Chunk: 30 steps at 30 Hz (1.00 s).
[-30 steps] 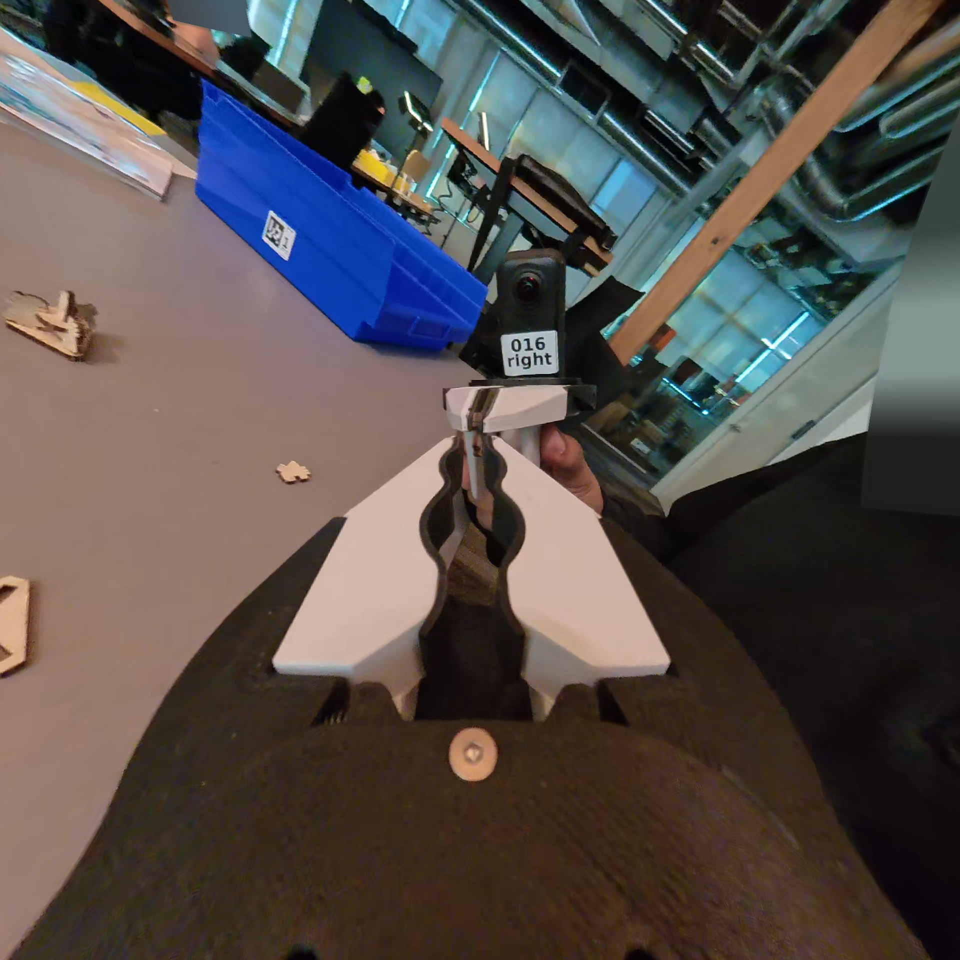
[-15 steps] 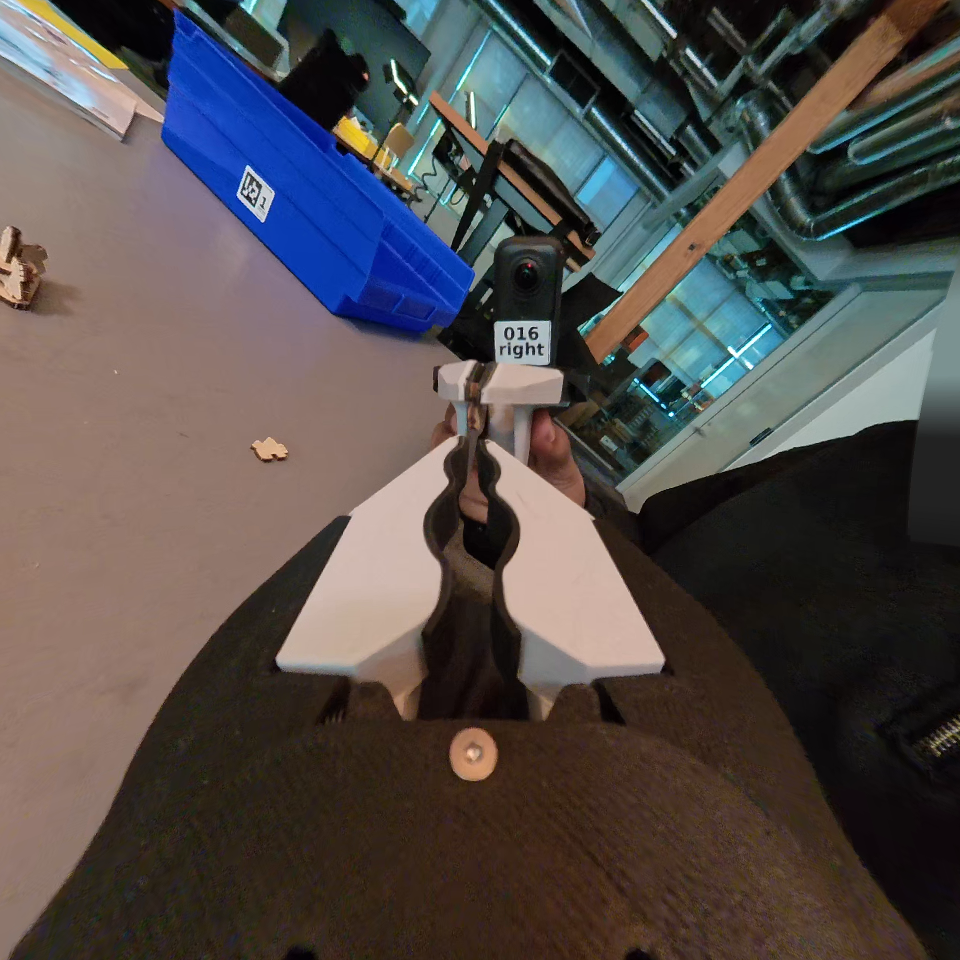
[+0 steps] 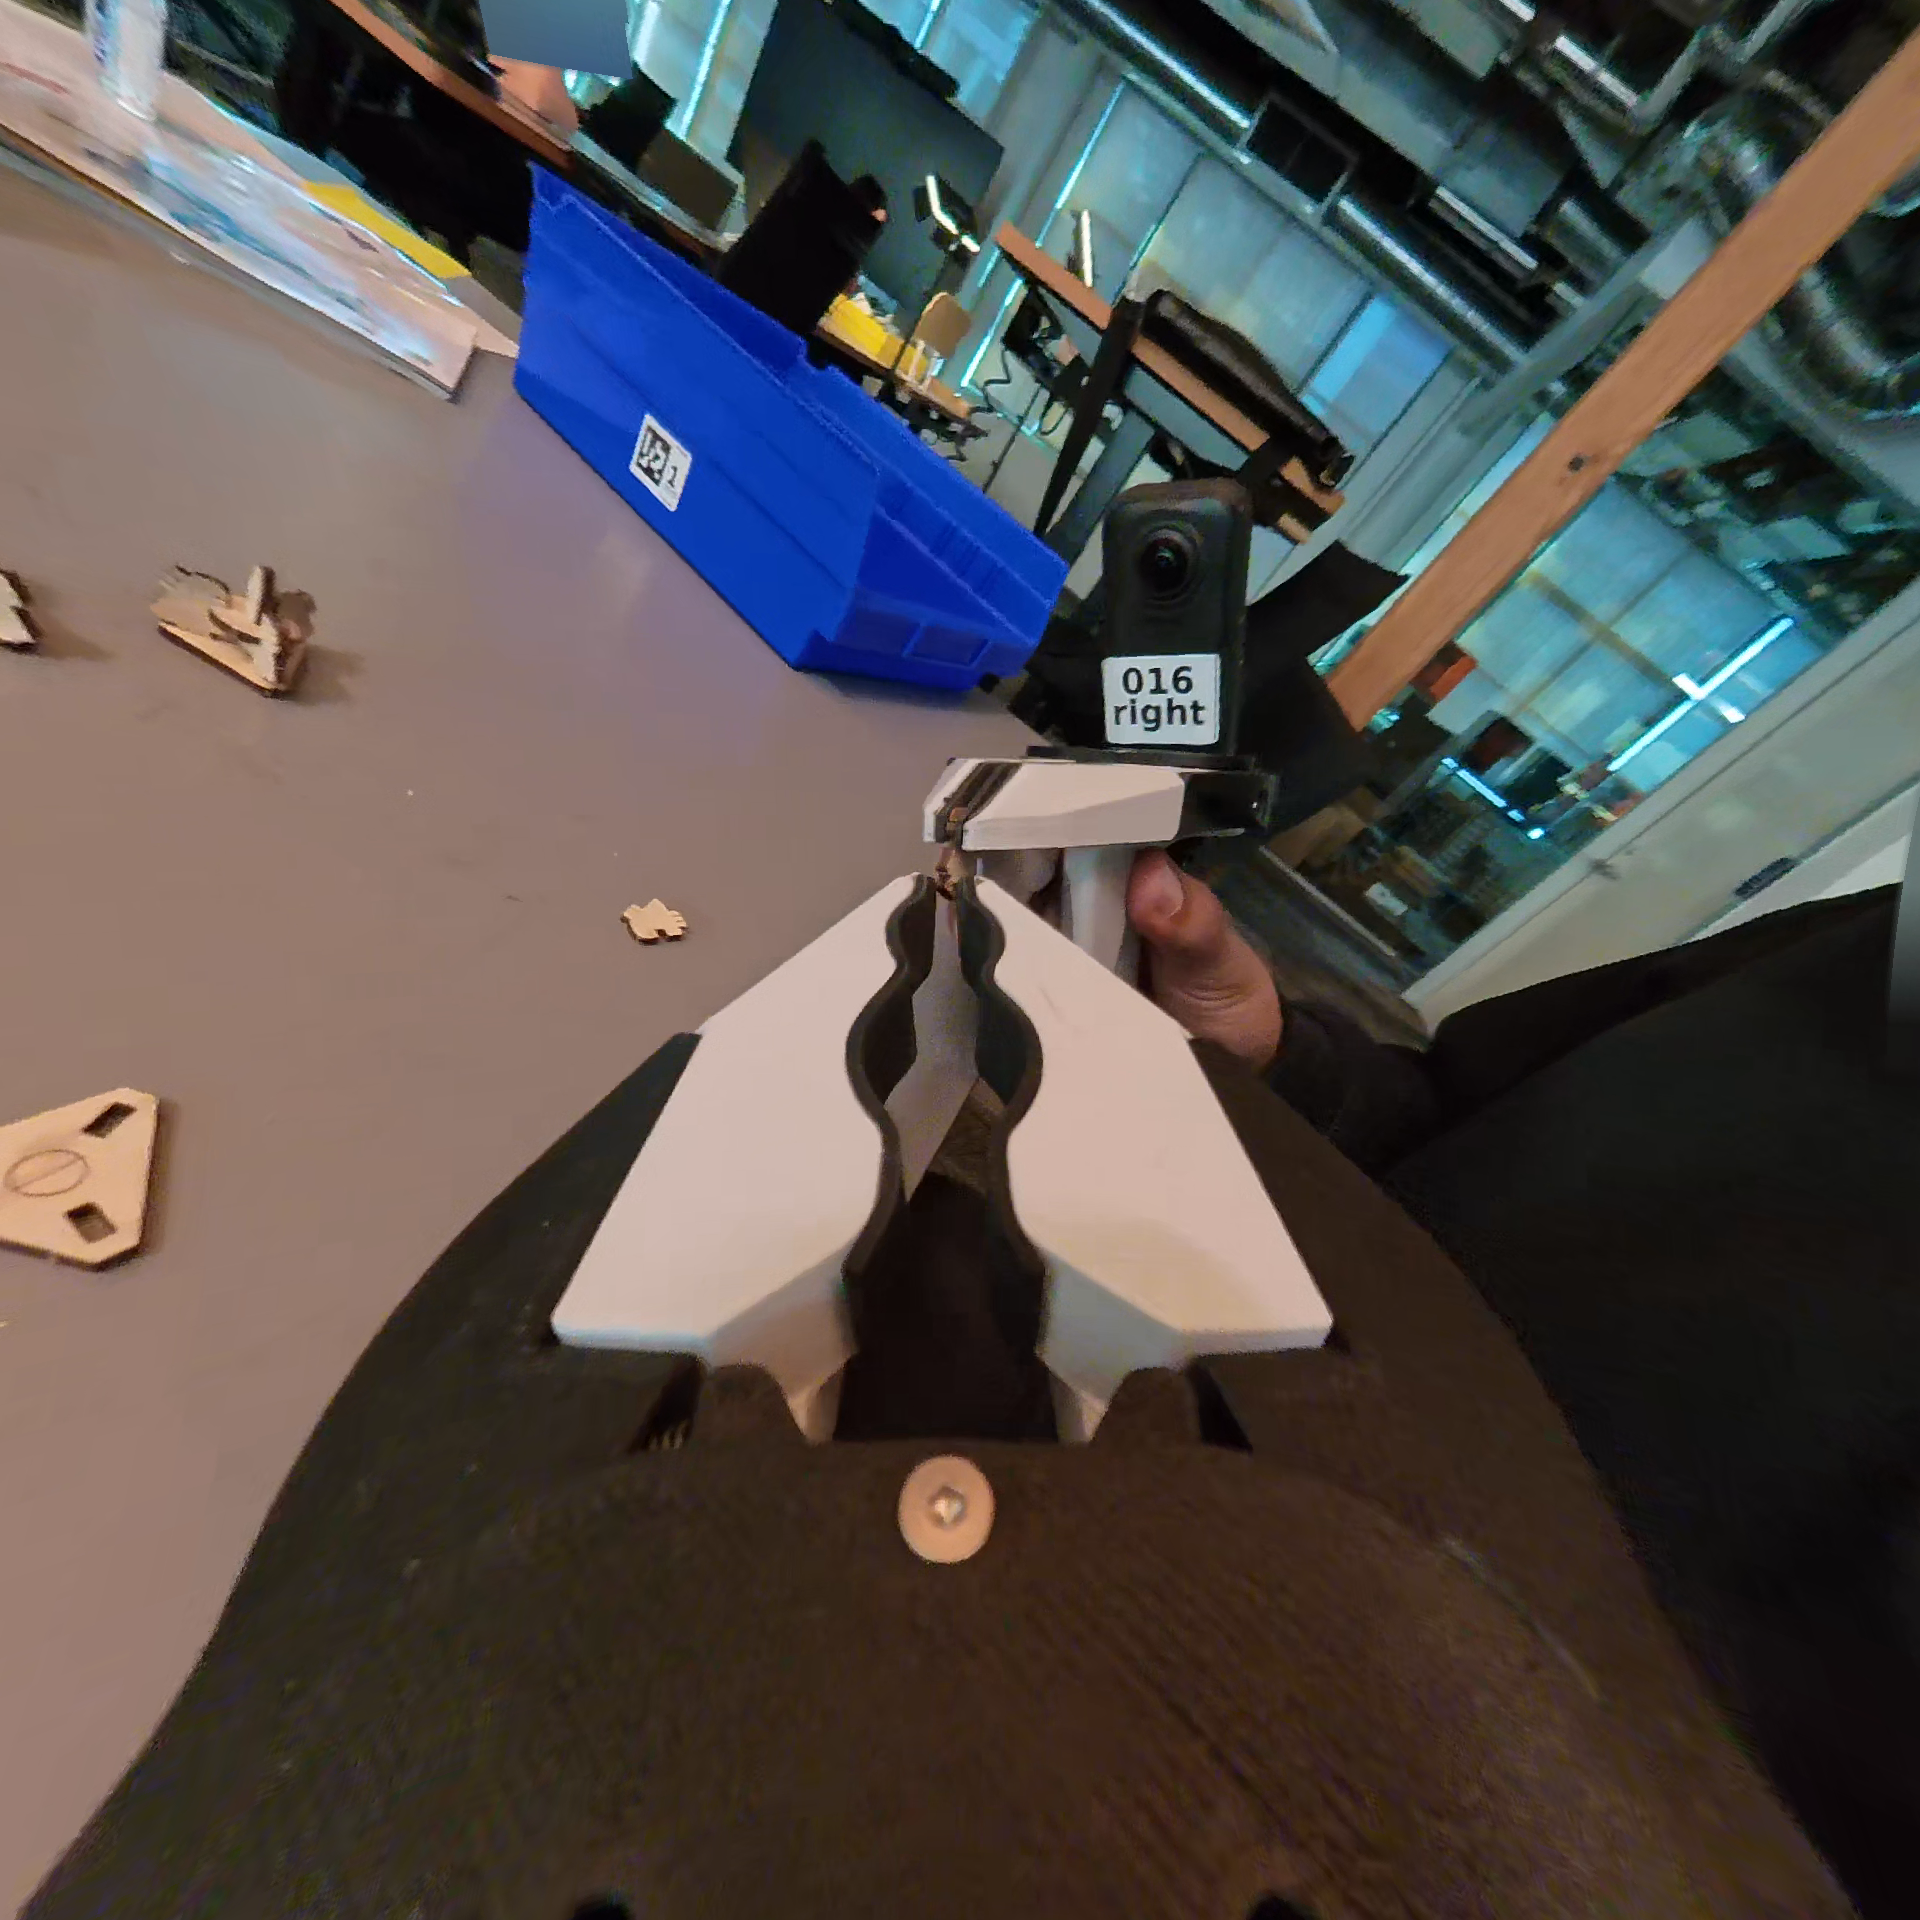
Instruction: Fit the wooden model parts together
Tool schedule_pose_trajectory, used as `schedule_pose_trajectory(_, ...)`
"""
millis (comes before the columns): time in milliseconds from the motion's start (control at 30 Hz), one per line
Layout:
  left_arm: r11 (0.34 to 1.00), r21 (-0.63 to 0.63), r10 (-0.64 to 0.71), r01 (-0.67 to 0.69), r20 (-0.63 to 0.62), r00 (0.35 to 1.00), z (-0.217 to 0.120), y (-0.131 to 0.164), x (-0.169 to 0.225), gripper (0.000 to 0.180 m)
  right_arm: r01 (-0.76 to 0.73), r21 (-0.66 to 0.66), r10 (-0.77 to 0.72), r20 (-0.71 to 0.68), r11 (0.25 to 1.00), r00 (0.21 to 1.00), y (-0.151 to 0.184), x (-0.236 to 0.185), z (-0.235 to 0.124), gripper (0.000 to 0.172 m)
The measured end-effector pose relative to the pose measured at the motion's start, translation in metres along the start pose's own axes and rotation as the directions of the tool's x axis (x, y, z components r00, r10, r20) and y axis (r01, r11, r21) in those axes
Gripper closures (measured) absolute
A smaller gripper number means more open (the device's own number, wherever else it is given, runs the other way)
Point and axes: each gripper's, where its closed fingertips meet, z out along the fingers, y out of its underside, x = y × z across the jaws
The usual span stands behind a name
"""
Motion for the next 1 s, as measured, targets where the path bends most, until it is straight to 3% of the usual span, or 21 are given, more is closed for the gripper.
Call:
schedule_pose_trajectory(300, 0.998, 0.004, -0.059, 0.059, -0.047, 0.997, -0.003, -0.001, 0.002, 0.179, -0.038, 0.004, 0.038, 0.03, 0.999, 0.999, 0.0, -0.002, 0.0, 0.171)
schedule_pose_trajectory(567, 0.989, 0.078, -0.114, 0.122, -0.101, 0.988, -0.01, -0.013, 0.005, 0.179, -0.023, 0.031, 0.021, 0.068, 0.999, 0.997, -0.004, -0.007, -0.001, 0.156)
schedule_pose_trajectory(733, 0.987, 0.074, -0.129, 0.141, -0.144, 0.981, -0.006, -0.012, 0.011, 0.179, 0.047, 0.039, -0.05, 0.067, 0.998, 0.997, -0.004, -0.013, -0.002, 0.172)
schedule_pose_trajectory(833, 0.986, 0.061, -0.142, 0.153, -0.153, 0.978, -0.006, -0.01, 0.012, 0.179, 0.083, 0.022, -0.084, 0.055, 0.996, 0.995, -0.003, -0.013, -0.002, 0.172)
schedule_pose_trajectory(900, 0.99, 0.074, -0.106, 0.117, -0.136, 0.985, -0.011, -0.014, 0.011, 0.176, 0.103, 0.038, -0.105, 0.04, 0.994, 0.994, -0.006, -0.013, -0.004, 0.171)
schedule_pose_trajectory(1000, 0.997, 0.081, 0.016, -0.016, 0.008, 1.0, -0.03, -0.019, -0.003, 0.162, 0.1, 0.049, -0.101, 0.023, 0.994, 0.995, -0.011, -0.009, -0.008, 0.172)
